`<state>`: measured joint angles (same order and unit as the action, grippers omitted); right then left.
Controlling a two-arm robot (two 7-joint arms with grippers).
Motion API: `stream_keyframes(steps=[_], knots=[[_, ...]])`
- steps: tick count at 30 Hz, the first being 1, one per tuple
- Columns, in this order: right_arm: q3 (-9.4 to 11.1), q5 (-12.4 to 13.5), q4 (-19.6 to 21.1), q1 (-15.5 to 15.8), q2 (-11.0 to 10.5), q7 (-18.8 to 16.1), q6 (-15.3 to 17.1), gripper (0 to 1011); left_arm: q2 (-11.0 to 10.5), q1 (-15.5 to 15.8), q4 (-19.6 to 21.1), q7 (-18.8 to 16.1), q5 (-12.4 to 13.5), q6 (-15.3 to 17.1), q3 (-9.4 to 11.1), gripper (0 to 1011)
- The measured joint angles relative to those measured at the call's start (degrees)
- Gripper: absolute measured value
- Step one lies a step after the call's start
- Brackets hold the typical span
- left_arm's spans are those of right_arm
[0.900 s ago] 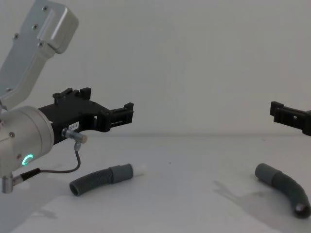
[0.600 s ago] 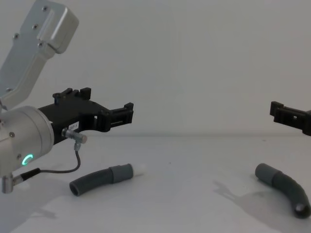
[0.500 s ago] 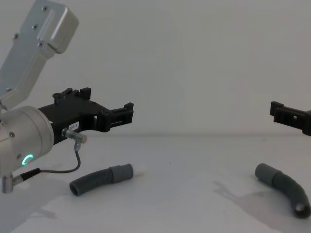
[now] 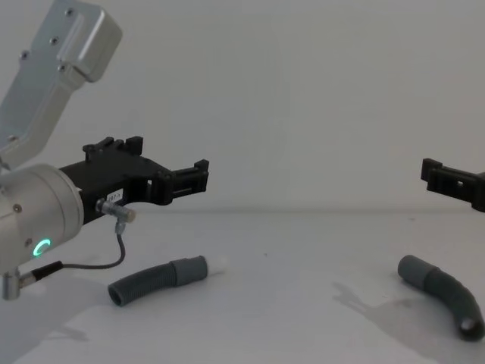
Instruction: Use both hands to pick up one end of the pipe from the table, align the ends, and insert them.
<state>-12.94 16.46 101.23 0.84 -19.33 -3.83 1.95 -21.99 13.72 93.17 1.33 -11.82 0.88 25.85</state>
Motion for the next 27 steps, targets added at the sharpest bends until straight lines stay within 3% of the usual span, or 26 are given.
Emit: stream_keyframes(steps=[9, 18, 27], knots=[[0.0, 0.0, 0.0, 0.0, 0.0, 0.0, 0.0, 1001, -1.2, 1.6, -0.9, 5.1, -3.0, 0.9, -0.8, 1000], [0.0, 0.0, 0.0, 0.0, 0.0, 0.0, 0.0, 1001, -3.2, 6.1, -4.9, 15.2, -7.6, 2.9, -1.4, 1000], [0.0, 0.0, 0.0, 0.0, 0.0, 0.0, 0.0, 1001, -5.0, 10.4, -8.1, 22.3, -9.7, 5.9, -0.7, 1000]])
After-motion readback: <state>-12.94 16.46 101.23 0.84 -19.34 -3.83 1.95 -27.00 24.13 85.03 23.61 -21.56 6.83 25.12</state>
